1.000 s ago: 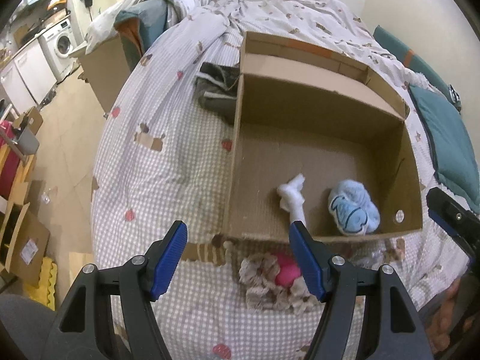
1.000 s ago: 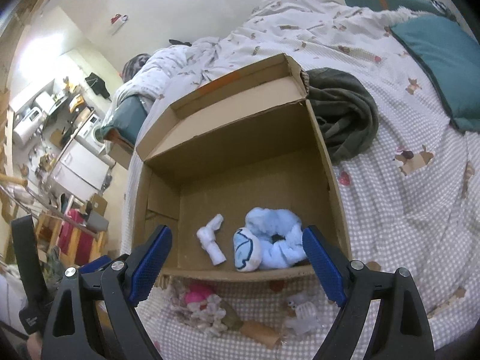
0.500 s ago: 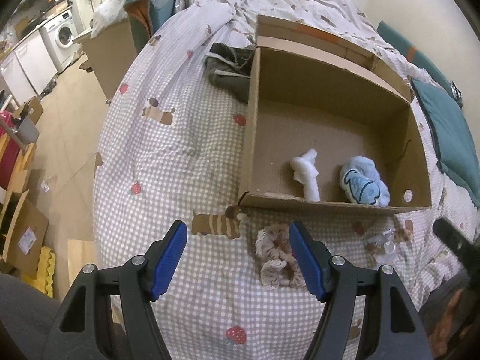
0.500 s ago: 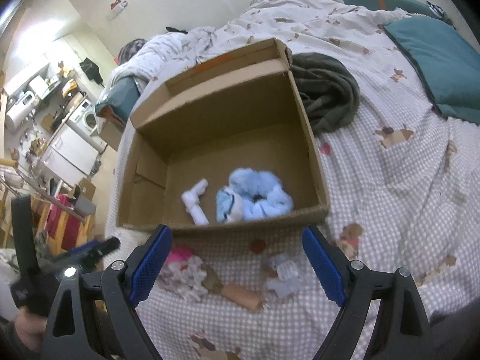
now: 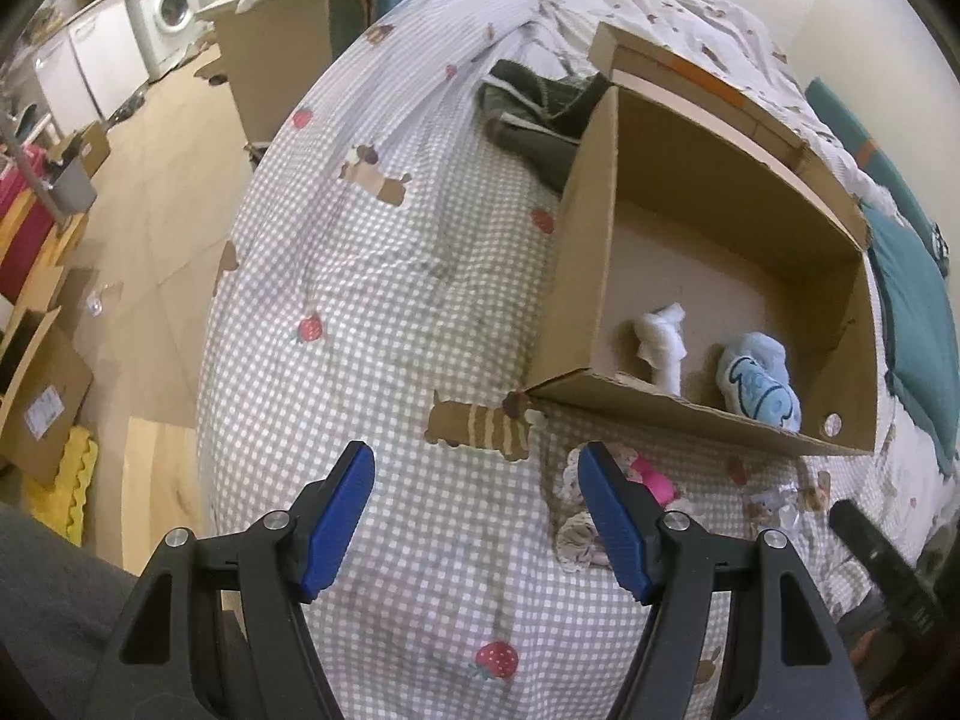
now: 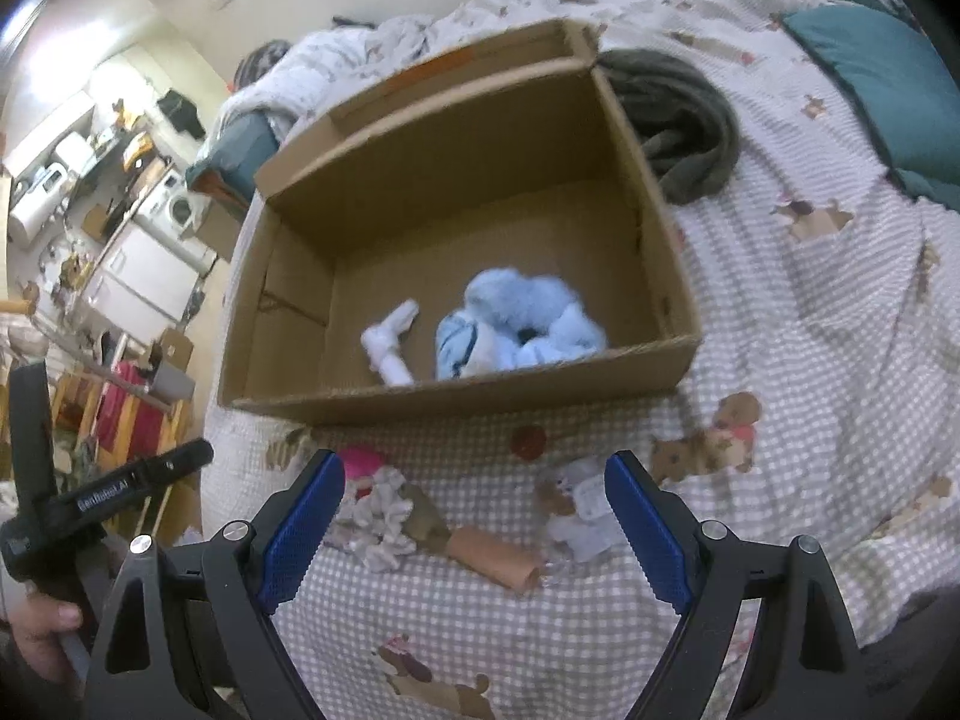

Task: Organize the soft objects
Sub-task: 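Move both tools back toward the scrunchies beside the box, then grasp a lace scrunchie with the right tool while the left tool grasps another scrunchie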

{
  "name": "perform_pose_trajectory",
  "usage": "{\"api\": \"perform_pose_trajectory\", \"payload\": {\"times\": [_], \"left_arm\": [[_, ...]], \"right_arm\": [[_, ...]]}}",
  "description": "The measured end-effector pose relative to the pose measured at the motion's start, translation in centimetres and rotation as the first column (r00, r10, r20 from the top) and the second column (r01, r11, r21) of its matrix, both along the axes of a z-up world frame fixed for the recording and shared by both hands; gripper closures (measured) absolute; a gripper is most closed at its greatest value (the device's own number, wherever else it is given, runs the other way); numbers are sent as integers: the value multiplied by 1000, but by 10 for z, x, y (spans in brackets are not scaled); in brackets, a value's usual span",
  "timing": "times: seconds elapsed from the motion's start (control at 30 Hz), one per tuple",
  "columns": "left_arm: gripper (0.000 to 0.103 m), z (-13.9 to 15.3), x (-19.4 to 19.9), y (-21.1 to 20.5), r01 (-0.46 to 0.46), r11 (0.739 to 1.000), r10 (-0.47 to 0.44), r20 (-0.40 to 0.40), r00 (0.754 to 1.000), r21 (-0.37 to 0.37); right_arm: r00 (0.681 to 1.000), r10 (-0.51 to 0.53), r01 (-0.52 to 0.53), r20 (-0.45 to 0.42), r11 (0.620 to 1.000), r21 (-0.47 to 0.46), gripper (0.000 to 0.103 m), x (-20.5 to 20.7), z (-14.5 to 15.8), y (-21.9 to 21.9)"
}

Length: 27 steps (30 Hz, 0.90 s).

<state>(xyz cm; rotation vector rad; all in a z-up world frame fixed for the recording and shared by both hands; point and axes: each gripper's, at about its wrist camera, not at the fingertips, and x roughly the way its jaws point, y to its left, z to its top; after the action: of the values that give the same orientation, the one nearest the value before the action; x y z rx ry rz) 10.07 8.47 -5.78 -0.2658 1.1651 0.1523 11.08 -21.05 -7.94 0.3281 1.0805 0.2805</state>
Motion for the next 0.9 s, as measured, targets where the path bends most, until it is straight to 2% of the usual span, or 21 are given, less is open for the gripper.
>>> {"api": "perform_pose_trajectory", "payload": {"times": [0.27,0.47,0.57,0.6,0.7,0.73,0.9], "left_arm": [[35,-9,5,-7,21,1000,-21,-32,999,-2],[35,-15,9,-10,20,1000,-20,-49,999,0],[35,-18,11,-11,16,1000,-15,-57,998,10],[35,-19,11,-10,15,1000,-14,-60,998,13],[35,-22,12,-10,12,1000,-11,-70,998,20],[35,-23,12,-9,11,1000,-9,-72,997,19],[35,-29,14,-13,21,1000,-21,-91,996,0]], "right_arm": [[987,155,-157,-47,987,-25,9,10,-20,45],[945,324,-327,-43,940,-97,24,4,-32,86],[928,371,-371,-23,921,-122,34,4,-34,102],[923,383,-383,-25,915,-129,40,5,-36,107],[916,396,-402,-65,904,-147,47,8,-47,115],[916,395,-401,-72,903,-151,56,8,-50,116],[918,395,-397,-41,911,-111,88,9,-41,113]]}}
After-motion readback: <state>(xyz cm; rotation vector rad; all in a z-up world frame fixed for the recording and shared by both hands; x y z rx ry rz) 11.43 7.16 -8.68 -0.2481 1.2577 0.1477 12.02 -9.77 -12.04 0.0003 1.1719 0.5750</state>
